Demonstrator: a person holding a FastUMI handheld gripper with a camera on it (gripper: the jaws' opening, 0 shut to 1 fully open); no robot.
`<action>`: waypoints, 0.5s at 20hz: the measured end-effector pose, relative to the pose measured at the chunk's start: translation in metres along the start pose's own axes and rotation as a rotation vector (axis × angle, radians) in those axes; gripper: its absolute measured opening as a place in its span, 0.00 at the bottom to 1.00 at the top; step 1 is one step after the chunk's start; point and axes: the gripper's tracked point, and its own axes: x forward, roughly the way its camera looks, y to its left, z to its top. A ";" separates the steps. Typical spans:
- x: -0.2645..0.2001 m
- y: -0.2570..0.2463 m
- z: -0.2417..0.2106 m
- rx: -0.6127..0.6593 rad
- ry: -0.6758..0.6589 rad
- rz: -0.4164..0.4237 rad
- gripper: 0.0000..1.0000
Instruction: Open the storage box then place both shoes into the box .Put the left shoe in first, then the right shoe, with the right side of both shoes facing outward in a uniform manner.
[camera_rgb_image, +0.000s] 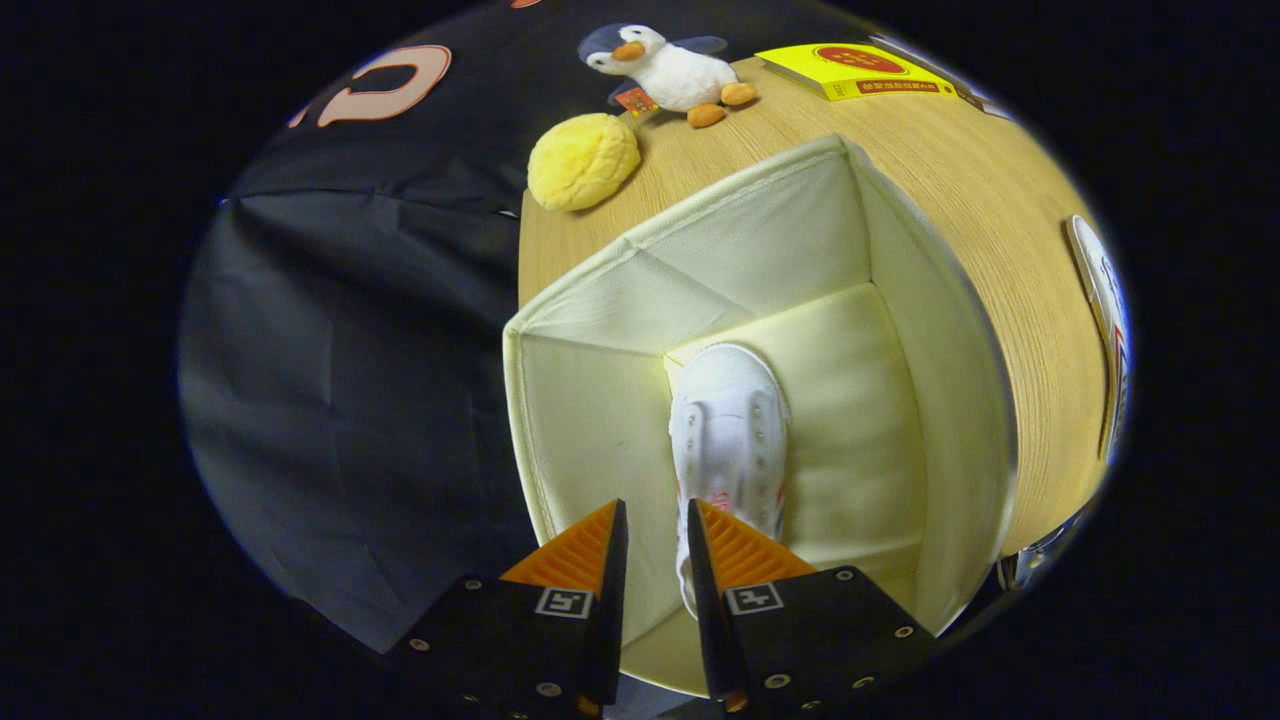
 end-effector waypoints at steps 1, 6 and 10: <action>-0.006 0.000 0.005 -0.027 -0.020 0.010 0.38; -0.053 0.000 0.026 -0.115 -0.118 0.129 0.68; -0.094 -0.021 0.035 -0.162 -0.180 0.190 0.82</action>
